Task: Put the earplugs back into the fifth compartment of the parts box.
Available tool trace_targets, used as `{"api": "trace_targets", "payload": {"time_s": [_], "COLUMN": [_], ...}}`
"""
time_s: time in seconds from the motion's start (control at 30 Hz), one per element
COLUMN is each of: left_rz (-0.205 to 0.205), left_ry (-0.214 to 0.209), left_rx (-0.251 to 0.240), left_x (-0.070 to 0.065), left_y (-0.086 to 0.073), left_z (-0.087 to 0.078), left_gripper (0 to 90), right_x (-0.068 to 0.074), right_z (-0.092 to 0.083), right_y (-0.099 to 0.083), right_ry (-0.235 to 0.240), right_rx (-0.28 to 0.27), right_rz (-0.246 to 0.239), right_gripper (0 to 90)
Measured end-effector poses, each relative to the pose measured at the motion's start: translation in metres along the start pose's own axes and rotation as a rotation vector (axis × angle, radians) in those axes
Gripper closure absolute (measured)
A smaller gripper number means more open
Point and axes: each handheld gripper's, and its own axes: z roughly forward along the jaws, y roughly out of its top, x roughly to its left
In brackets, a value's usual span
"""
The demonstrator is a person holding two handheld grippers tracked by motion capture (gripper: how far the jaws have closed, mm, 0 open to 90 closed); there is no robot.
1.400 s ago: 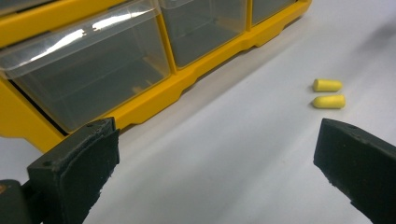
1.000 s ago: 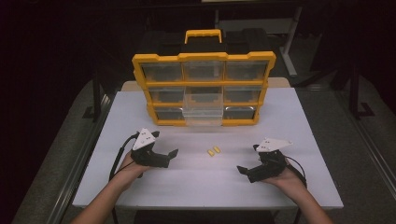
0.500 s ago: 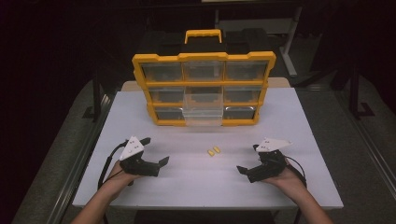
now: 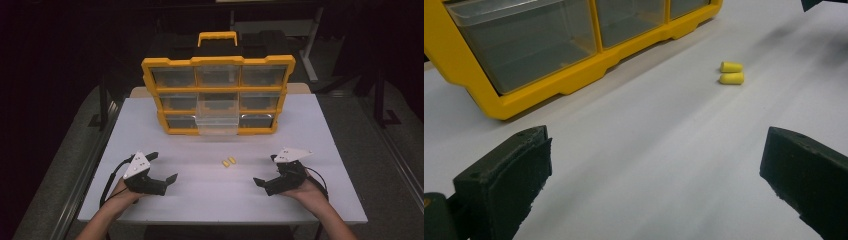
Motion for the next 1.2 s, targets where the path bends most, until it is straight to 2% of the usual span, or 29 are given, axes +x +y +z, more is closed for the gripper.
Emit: {"api": "trace_targets", "payload": {"time_s": [0.2,0.43,0.63,1.2], "left_rz": [0.005,0.004,-0.001,-0.003], "left_ry": [0.000,0.001,0.000,-0.009], "left_rx": [0.001,0.002,0.001,-0.007], "left_x": [0.000,0.000,0.001,-0.001], "left_y": [0.000,0.000,0.000,0.001], "left_z": [0.001,0.002,0.001,0.002], "left_gripper": [0.0,0.0,0.0,0.0], "right_x": [0.000,-0.002,-0.002,-0.003], "right_z": [-0.002,-0.001,0.002,0.017], "right_y": [0.007,0.016,0.026,0.048], "right_ry": [-0.005,0.007,0.018,0.046], "right_rx": [0.006,0.041,0.063,0.081], "right_rz": [0.012,0.028,0.014,-0.003], "right_gripper": [0.0,0.0,0.0,0.0]}}
